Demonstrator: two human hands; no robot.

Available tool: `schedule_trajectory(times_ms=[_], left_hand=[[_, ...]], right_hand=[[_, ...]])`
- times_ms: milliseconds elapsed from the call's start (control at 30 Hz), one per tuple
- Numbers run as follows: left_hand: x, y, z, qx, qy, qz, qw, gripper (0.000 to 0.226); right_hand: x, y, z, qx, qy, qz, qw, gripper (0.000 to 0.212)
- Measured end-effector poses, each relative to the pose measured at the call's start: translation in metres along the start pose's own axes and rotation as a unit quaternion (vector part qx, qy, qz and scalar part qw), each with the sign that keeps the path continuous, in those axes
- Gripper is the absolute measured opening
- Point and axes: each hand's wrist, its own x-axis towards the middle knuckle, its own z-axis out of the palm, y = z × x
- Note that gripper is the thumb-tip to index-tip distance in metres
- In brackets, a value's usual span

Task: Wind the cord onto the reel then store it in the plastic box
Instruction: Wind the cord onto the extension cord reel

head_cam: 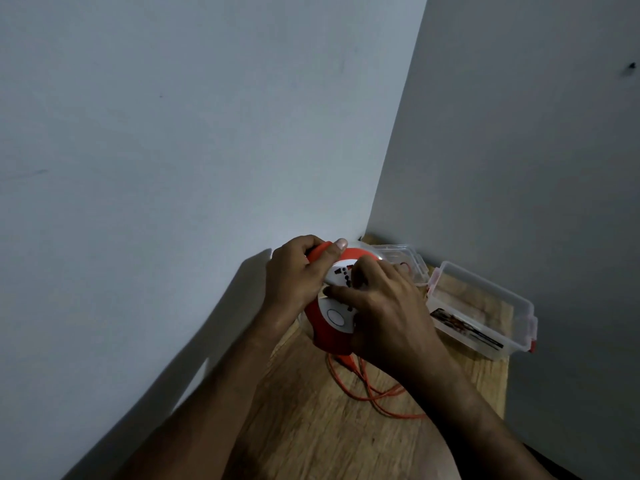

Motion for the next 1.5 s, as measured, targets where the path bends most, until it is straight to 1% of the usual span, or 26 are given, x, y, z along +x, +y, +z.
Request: schedule_trajectory(times_ms=[100, 200, 233, 300, 333, 367, 433, 500, 533, 567, 600, 633, 700, 767, 833, 867, 933, 1033, 1133, 1200, 1267, 1300, 1333, 1400, 1467, 1500], left_hand=[[0.0, 0.001, -0.001, 0.015, 0.007, 0.004, 1.0, 0.041], [0.0, 0.0, -0.002, 0.015, 0.014, -0.002, 1.0, 0.04], [-0.001, 0.0, -0.002, 0.006, 0.015, -0.009, 1.0, 0.041], [-0.002, 0.002, 0.0, -0.006, 0.015, -0.02, 1.0, 0.041], [-0.003, 0.003, 0.001, -0.005, 0.019, -0.021, 1.0, 0.04], [-0.004, 0.003, 0.002, -0.003, 0.023, -0.021, 1.0, 0.039], [-0.003, 0.003, 0.0, -0.008, 0.028, -0.027, 0.999, 0.038], [-0.001, 0.001, -0.004, -0.018, 0.028, -0.033, 0.999, 0.041], [0.001, 0.0, -0.006, -0.02, 0.026, -0.031, 0.999, 0.041], [0.002, 0.0, -0.007, -0.02, 0.024, -0.027, 0.999, 0.041], [0.002, -0.001, -0.008, -0.02, 0.023, -0.024, 0.999, 0.043], [0.002, -0.001, -0.007, -0.02, 0.023, -0.023, 0.999, 0.044], [0.001, -0.001, -0.005, -0.02, 0.02, -0.022, 0.999, 0.046], [0.0, -0.002, -0.002, -0.011, 0.017, -0.016, 1.0, 0.045], [0.0, -0.003, -0.001, -0.002, 0.014, -0.012, 1.0, 0.043], [0.0, -0.003, -0.001, -0.003, 0.012, -0.011, 1.0, 0.043], [-0.001, -0.003, -0.001, -0.006, 0.004, -0.008, 1.0, 0.042], [-0.001, -0.002, -0.001, 0.005, 0.007, -0.001, 1.0, 0.042], [-0.001, 0.0, -0.001, -0.004, 0.019, -0.014, 1.0, 0.042], [-0.002, 0.003, 0.0, -0.001, 0.024, -0.013, 1.0, 0.043], [-0.002, 0.004, 0.002, 0.007, 0.027, -0.008, 1.0, 0.042], [-0.002, 0.004, 0.002, 0.009, 0.029, -0.009, 1.0, 0.041], [-0.001, 0.004, 0.002, 0.009, 0.03, -0.012, 0.999, 0.041], [0.0, 0.002, -0.001, 0.003, 0.03, -0.025, 0.999, 0.041], [0.003, 0.0, -0.005, -0.006, 0.031, -0.03, 0.999, 0.042], [0.005, -0.002, -0.006, -0.007, 0.032, -0.028, 0.999, 0.042]], right_hand=[[0.003, 0.0, 0.001, 0.03, 0.017, 0.042, 0.999, 0.062], [0.006, -0.005, 0.003, 0.075, 0.021, 0.123, 0.989, 0.061], [0.008, -0.008, 0.004, 0.113, 0.032, 0.162, 0.98, 0.061], [0.012, -0.013, 0.005, 0.194, 0.052, 0.248, 0.948, 0.062], [0.014, -0.015, 0.005, 0.209, 0.05, 0.272, 0.938, 0.061], [0.014, -0.017, 0.005, 0.2, 0.045, 0.275, 0.939, 0.058], [0.009, -0.02, 0.002, 0.148, 0.06, 0.241, 0.957, 0.049], [0.003, -0.02, -0.006, 0.098, 0.104, 0.178, 0.974, 0.041], [0.0, -0.017, -0.009, 0.079, 0.12, 0.136, 0.98, 0.041], [-0.002, -0.014, -0.011, 0.069, 0.114, 0.098, 0.986, 0.045], [-0.002, -0.01, -0.012, 0.063, 0.083, 0.063, 0.993, 0.052], [-0.002, -0.008, -0.013, 0.049, 0.033, 0.038, 0.998, 0.061], [-0.001, -0.006, -0.011, -0.007, -0.056, 0.012, 0.998, 0.076], [0.0, -0.006, -0.009, -0.037, -0.096, 0.014, 0.995, 0.082], [-0.001, -0.005, -0.006, -0.039, -0.097, 0.014, 0.994, 0.08], [-0.002, -0.004, -0.004, -0.034, -0.083, 0.01, 0.996, 0.077], [-0.002, -0.003, -0.003, -0.017, -0.03, 0.0, 0.999, 0.063], [0.001, -0.003, -0.003, -0.011, 0.02, 0.018, 1.0, 0.056], [0.007, -0.008, -0.001, 0.068, 0.01, 0.132, 0.989, 0.061], [0.012, -0.014, 0.002, 0.135, 0.036, 0.211, 0.967, 0.062], [0.016, -0.018, 0.003, 0.169, 0.046, 0.265, 0.948, 0.063], [0.017, -0.02, 0.003, 0.172, 0.044, 0.273, 0.945, 0.063], [0.016, -0.022, 0.002, 0.161, 0.041, 0.27, 0.949, 0.062], [0.009, -0.023, 0.0, 0.103, 0.053, 0.228, 0.967, 0.055], [0.002, -0.023, -0.004, 0.054, 0.106, 0.152, 0.981, 0.042], [0.0, -0.02, -0.006, 0.044, 0.117, 0.106, 0.986, 0.04]])
